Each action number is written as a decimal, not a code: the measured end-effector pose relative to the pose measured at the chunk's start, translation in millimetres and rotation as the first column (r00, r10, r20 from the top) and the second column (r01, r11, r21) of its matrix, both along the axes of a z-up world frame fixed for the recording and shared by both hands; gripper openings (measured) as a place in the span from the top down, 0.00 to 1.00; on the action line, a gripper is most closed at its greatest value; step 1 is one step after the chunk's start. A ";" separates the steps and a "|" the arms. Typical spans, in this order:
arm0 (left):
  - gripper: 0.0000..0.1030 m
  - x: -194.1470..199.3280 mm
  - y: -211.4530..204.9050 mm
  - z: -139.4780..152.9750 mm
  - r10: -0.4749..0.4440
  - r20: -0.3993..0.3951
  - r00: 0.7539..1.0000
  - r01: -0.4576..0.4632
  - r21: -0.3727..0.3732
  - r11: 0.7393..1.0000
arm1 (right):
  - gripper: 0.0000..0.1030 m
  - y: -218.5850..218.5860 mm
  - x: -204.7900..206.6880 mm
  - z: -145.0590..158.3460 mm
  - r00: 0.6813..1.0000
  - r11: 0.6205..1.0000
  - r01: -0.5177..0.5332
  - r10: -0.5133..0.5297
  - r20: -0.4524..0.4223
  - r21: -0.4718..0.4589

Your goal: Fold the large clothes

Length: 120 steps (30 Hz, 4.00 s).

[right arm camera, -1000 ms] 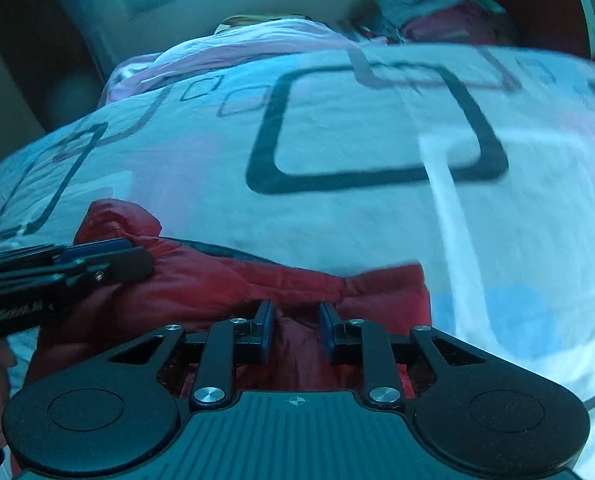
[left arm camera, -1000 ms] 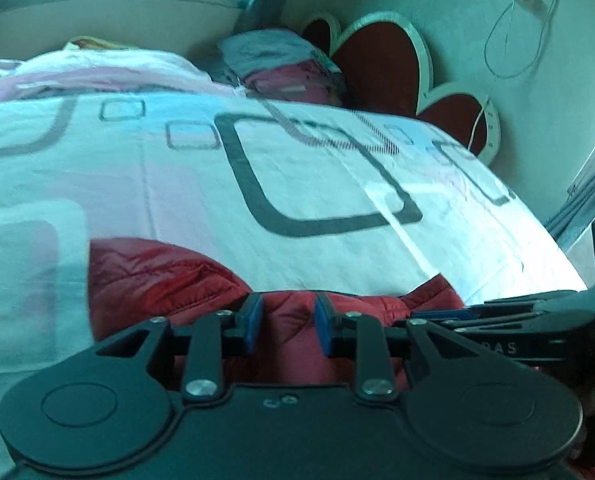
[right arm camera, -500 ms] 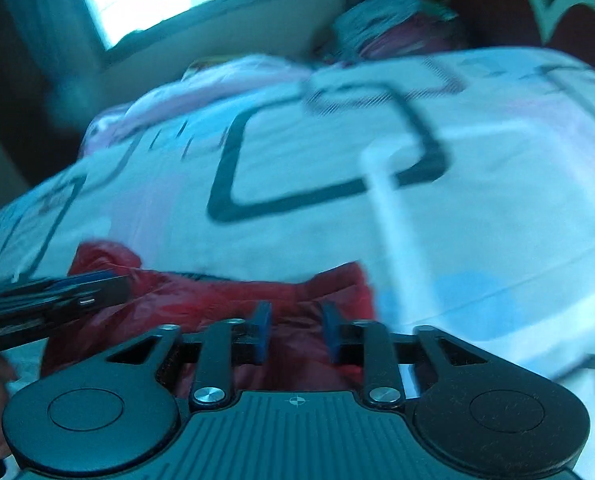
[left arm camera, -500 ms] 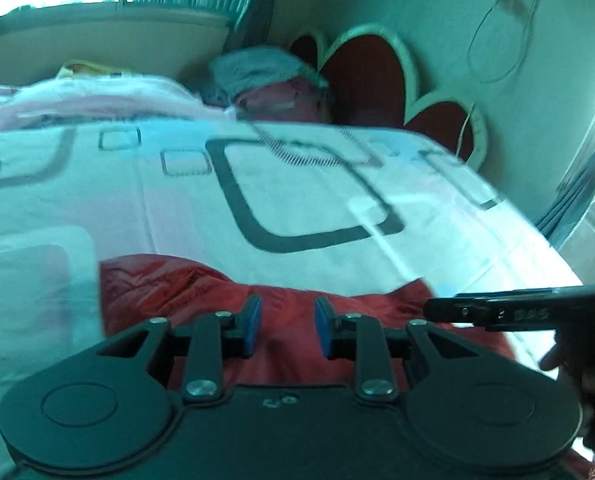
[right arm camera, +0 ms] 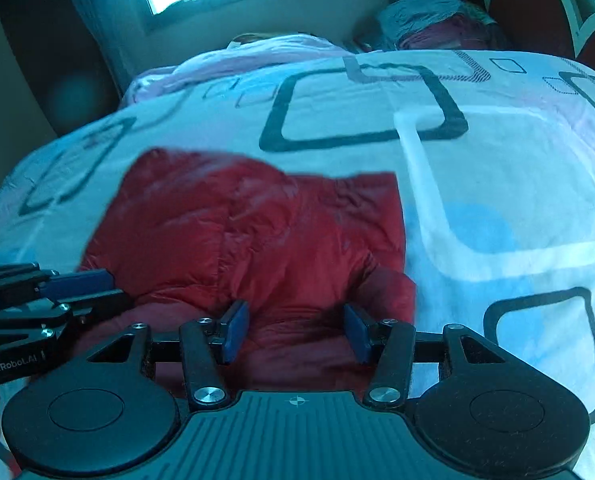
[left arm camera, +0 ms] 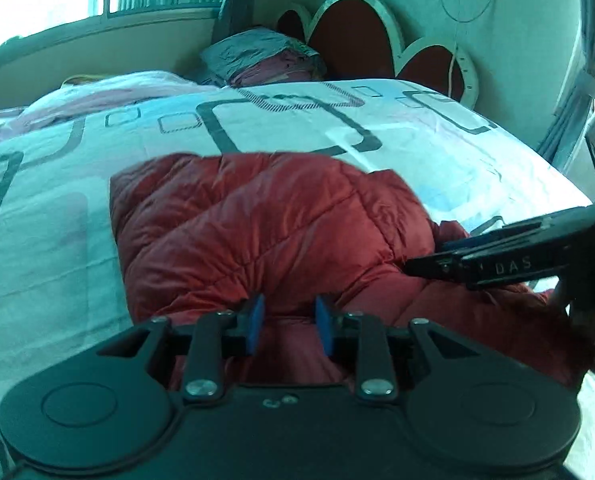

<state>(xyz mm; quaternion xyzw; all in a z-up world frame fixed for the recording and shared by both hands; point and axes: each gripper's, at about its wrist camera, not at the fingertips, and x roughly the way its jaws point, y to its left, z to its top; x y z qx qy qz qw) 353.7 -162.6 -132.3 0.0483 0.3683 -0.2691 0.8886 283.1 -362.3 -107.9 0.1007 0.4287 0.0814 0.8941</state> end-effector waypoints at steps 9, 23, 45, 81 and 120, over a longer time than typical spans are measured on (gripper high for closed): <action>0.67 -15.7 -2.7 19.4 0.040 0.011 0.999 -0.041 0.058 0.997 | 0.49 -9.0 -13.2 22.2 0.999 1.000 0.002 -0.003 0.040 0.019; 0.69 -87.9 1.5 56.4 0.074 -0.037 0.997 -0.077 -0.108 0.991 | 0.50 5.3 -91.5 85.1 0.978 0.982 -0.176 0.166 0.125 0.069; 0.62 -141.4 4.0 36.0 0.107 0.019 0.994 -0.106 -0.034 0.994 | 0.50 7.5 -122.9 28.7 0.974 0.979 -0.202 0.199 0.110 0.014; 0.21 -58.8 78.1 8.8 0.326 -0.229 0.917 -0.380 -0.262 0.887 | 0.70 -108.1 -35.5 -17.7 0.992 0.815 0.106 -0.049 -0.115 0.569; 0.37 -13.3 62.9 -18.6 0.193 -0.343 0.919 -0.297 -0.281 0.913 | 0.71 -66.3 16.2 -23.7 0.991 0.844 0.004 0.067 -0.113 0.536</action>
